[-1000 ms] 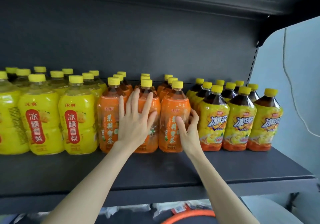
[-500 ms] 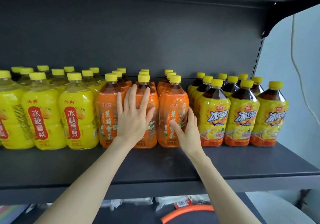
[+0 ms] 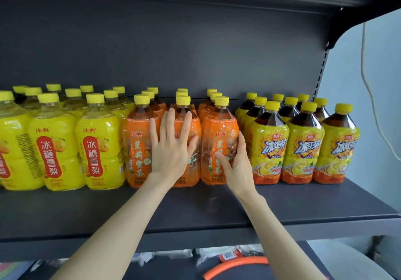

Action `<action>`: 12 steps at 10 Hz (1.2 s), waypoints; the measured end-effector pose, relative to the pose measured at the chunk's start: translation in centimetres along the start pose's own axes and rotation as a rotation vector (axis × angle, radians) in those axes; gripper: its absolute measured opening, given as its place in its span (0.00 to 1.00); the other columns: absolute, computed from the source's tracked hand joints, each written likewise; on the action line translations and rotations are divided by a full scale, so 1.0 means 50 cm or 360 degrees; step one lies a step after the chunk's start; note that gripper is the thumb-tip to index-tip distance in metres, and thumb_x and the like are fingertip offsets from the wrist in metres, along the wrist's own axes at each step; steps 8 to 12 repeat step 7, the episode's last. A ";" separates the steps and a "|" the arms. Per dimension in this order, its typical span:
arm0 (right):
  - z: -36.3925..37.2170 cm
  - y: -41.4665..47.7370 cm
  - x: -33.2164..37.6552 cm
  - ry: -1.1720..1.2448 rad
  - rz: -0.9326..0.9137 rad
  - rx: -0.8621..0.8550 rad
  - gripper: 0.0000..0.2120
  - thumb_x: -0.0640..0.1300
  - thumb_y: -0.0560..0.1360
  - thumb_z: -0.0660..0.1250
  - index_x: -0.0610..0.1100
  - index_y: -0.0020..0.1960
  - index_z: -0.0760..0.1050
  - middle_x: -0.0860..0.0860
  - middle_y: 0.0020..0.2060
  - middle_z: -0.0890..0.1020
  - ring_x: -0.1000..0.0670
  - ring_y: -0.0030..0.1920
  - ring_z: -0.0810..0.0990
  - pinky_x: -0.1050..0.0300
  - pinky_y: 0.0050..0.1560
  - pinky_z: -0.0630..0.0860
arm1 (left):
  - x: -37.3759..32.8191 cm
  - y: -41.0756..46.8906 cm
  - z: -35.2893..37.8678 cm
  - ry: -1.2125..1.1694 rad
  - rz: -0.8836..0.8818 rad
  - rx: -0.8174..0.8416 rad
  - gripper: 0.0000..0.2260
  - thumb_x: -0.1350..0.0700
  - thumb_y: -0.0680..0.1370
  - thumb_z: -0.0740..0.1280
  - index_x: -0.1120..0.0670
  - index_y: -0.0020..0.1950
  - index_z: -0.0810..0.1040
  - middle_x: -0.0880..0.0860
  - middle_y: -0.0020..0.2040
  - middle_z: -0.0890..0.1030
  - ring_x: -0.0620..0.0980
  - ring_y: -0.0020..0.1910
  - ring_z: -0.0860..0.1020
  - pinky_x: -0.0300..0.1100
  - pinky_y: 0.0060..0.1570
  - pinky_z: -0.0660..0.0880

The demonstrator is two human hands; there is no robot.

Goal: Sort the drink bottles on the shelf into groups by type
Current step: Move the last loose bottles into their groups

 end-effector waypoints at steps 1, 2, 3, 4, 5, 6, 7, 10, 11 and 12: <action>-0.004 -0.003 0.010 -0.0087 0.0011 0.0050 0.38 0.56 0.78 0.61 0.51 0.77 0.42 0.49 0.74 0.63 0.47 0.69 0.70 0.49 0.62 0.73 | 0.001 0.000 -0.007 0.0003 0.0006 0.0045 0.26 0.42 0.82 0.46 0.54 0.75 0.59 0.65 0.72 0.64 0.64 0.70 0.66 0.60 0.70 0.51; -0.010 -0.008 0.021 -0.0268 0.0043 0.0113 0.38 0.59 0.78 0.58 0.52 0.77 0.37 0.49 0.74 0.63 0.45 0.67 0.72 0.46 0.61 0.74 | 0.000 -0.003 -0.019 0.0010 0.0006 0.0126 0.26 0.42 0.81 0.45 0.54 0.76 0.56 0.66 0.73 0.61 0.64 0.71 0.63 0.60 0.70 0.49; -0.023 -0.012 0.033 -0.0468 0.0080 0.0176 0.40 0.60 0.78 0.56 0.51 0.77 0.34 0.48 0.73 0.66 0.43 0.64 0.76 0.44 0.58 0.77 | 0.000 -0.003 -0.037 -0.0003 0.0004 0.0219 0.27 0.42 0.81 0.46 0.54 0.76 0.55 0.67 0.74 0.58 0.65 0.72 0.62 0.60 0.70 0.49; -0.046 -0.014 0.044 -0.0729 0.0046 0.0187 0.38 0.58 0.79 0.58 0.47 0.78 0.39 0.45 0.68 0.72 0.42 0.59 0.78 0.46 0.54 0.77 | 0.001 -0.001 -0.068 -0.0113 0.0010 0.0243 0.25 0.46 0.80 0.55 0.56 0.74 0.62 0.67 0.72 0.62 0.65 0.69 0.66 0.61 0.68 0.57; -0.078 -0.024 0.081 -0.0837 -0.0070 0.0091 0.27 0.51 0.80 0.60 0.45 0.75 0.57 0.45 0.64 0.74 0.41 0.57 0.78 0.49 0.50 0.75 | 0.003 -0.010 -0.118 -0.0282 -0.0009 0.0257 0.18 0.52 0.78 0.63 0.59 0.64 0.74 0.62 0.65 0.73 0.62 0.61 0.75 0.55 0.57 0.72; -0.087 -0.030 0.131 -0.0767 -0.0211 0.0025 0.17 0.48 0.79 0.61 0.44 0.66 0.71 0.47 0.56 0.77 0.43 0.51 0.79 0.51 0.45 0.77 | 0.017 -0.018 -0.165 -0.0458 0.0026 0.0239 0.12 0.53 0.78 0.62 0.58 0.55 0.79 0.56 0.49 0.82 0.55 0.44 0.80 0.43 0.38 0.72; -0.092 -0.019 0.189 -0.0636 -0.0331 -0.0074 0.12 0.47 0.78 0.63 0.42 0.58 0.76 0.47 0.53 0.79 0.43 0.48 0.80 0.47 0.45 0.78 | 0.061 -0.023 -0.212 -0.0575 0.0003 0.0165 0.09 0.52 0.79 0.63 0.55 0.49 0.80 0.51 0.39 0.83 0.51 0.35 0.80 0.40 0.30 0.74; -0.092 -0.019 0.189 -0.0636 -0.0331 -0.0074 0.12 0.47 0.78 0.63 0.42 0.58 0.76 0.47 0.53 0.79 0.43 0.48 0.80 0.47 0.45 0.78 | 0.061 -0.023 -0.212 -0.0575 0.0003 0.0165 0.09 0.52 0.79 0.63 0.55 0.49 0.80 0.51 0.39 0.83 0.51 0.35 0.80 0.40 0.30 0.74; -0.092 -0.019 0.189 -0.0636 -0.0331 -0.0074 0.12 0.47 0.78 0.63 0.42 0.58 0.76 0.47 0.53 0.79 0.43 0.48 0.80 0.47 0.45 0.78 | 0.061 -0.023 -0.212 -0.0575 0.0003 0.0165 0.09 0.52 0.79 0.63 0.55 0.49 0.80 0.51 0.39 0.83 0.51 0.35 0.80 0.40 0.30 0.74; -0.092 -0.019 0.189 -0.0636 -0.0331 -0.0074 0.12 0.47 0.78 0.63 0.42 0.58 0.76 0.47 0.53 0.79 0.43 0.48 0.80 0.47 0.45 0.78 | 0.061 -0.023 -0.212 -0.0575 0.0003 0.0165 0.09 0.52 0.79 0.63 0.55 0.49 0.80 0.51 0.39 0.83 0.51 0.35 0.80 0.40 0.30 0.74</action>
Point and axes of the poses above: each hand's wrist, its own y-axis towards the middle knuckle, its own z-axis out of the palm, x = y × z, the point moved 4 cm from there along y, towards the middle knuckle
